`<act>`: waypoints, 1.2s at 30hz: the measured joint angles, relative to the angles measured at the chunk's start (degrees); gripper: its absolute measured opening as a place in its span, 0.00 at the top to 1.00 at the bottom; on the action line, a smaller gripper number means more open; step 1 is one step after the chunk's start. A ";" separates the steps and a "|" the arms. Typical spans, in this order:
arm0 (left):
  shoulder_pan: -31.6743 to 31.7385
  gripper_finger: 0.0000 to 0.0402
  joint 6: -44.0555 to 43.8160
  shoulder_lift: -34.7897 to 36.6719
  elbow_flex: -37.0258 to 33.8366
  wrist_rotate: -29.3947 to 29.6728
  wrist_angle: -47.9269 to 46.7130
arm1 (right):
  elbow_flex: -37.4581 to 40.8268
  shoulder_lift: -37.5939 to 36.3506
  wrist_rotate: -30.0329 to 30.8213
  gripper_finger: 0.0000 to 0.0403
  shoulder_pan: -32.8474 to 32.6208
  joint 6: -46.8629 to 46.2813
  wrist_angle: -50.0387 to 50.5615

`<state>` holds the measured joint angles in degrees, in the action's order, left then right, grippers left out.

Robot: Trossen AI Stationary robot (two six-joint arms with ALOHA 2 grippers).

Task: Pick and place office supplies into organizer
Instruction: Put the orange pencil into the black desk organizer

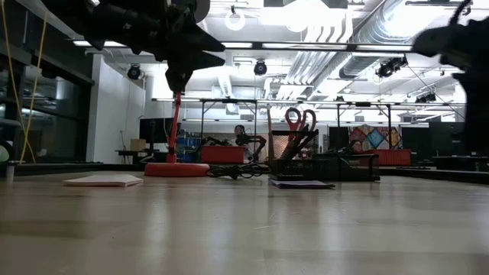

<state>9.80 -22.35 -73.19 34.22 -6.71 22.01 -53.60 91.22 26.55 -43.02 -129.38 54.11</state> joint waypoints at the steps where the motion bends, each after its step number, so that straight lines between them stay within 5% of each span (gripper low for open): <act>1: 0.00 0.72 0.00 0.00 0.00 0.14 -0.36 | 0.00 -0.48 -0.14 1.00 0.71 1.13 -0.32; 5: 0.00 0.72 0.00 0.00 0.00 0.03 -1.27 | 0.00 -2.31 -3.55 1.00 3.35 9.74 -1.58; 11: 0.00 0.72 -0.41 0.00 0.00 -0.14 -1.69 | 0.00 -2.82 -6.89 0.97 5.78 3.24 -0.43; 14: 0.00 0.72 -0.44 0.00 0.00 -0.14 -1.67 | 0.00 -2.82 -10.96 0.90 6.94 8.62 -1.67; 23: 0.00 0.72 -0.63 0.00 0.00 0.10 -1.65 | -0.02 -3.63 -15.13 0.67 9.81 52.29 -11.72; 29: -0.01 0.72 -2.18 0.02 0.00 0.32 -1.59 | -0.02 -3.69 -26.83 0.67 11.17 75.55 -2.22; 36: -0.07 0.72 -2.27 0.02 0.00 0.25 -1.60 | 0.00 -3.87 -28.69 0.70 9.31 96.00 8.31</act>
<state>9.74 -24.62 -73.17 34.22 -6.46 20.40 -53.60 87.35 -2.14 -33.72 -33.38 62.41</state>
